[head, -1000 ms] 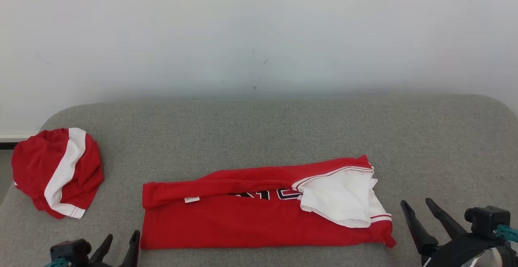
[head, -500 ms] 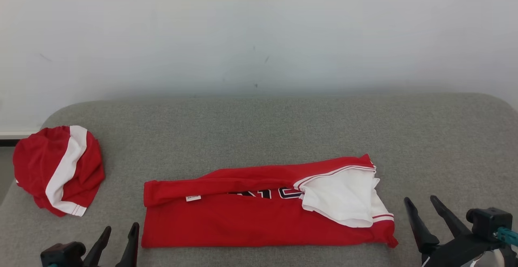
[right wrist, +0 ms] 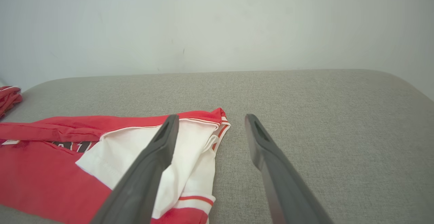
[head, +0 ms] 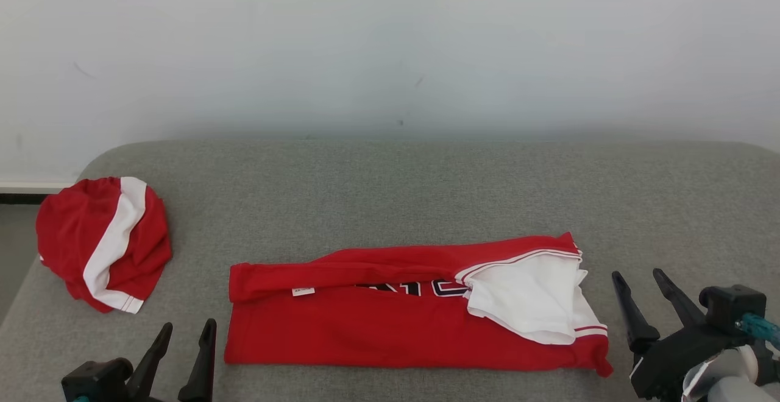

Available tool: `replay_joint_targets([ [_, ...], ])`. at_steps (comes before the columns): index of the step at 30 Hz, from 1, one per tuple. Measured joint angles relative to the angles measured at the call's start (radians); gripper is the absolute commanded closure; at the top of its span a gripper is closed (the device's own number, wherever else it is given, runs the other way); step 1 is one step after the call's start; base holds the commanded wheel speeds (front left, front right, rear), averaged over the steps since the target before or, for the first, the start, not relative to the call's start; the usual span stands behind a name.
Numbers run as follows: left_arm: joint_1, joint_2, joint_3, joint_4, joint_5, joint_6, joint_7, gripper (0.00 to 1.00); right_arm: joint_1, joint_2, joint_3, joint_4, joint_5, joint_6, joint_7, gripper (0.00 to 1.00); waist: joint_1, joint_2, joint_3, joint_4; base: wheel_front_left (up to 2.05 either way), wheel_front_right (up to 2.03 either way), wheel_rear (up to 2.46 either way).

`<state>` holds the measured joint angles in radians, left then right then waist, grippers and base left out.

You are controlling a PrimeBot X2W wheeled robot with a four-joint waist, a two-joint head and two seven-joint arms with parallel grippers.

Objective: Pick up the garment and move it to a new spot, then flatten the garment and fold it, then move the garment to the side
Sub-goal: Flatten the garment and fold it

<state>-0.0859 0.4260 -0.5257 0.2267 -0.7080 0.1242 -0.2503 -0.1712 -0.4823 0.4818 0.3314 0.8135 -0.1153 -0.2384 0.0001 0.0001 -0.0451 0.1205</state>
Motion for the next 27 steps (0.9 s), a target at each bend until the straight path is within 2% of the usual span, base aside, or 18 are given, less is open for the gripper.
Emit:
replay_joint_targets([
  [11,0.001,-0.042,0.031,-0.031,0.068,0.000,0.000,0.00,-0.134,0.039,0.066,0.199,-0.007,-0.001,0.180,0.00,0.0000,0.0000,0.011,0.057,0.00,0.00,0.00],
  [16,0.003,-0.041,0.058,-0.034,0.072,0.000,0.000,0.00,-0.194,0.063,0.097,0.276,-0.006,0.002,0.263,0.00,0.0000,0.0000,0.019,0.071,0.00,0.00,0.00],
  [27,-0.002,-0.059,0.053,-0.046,0.090,0.000,-0.001,0.00,-0.296,0.098,0.114,0.455,0.013,0.010,0.423,0.00,0.0000,0.0000,0.046,0.100,0.00,0.00,0.00],
])
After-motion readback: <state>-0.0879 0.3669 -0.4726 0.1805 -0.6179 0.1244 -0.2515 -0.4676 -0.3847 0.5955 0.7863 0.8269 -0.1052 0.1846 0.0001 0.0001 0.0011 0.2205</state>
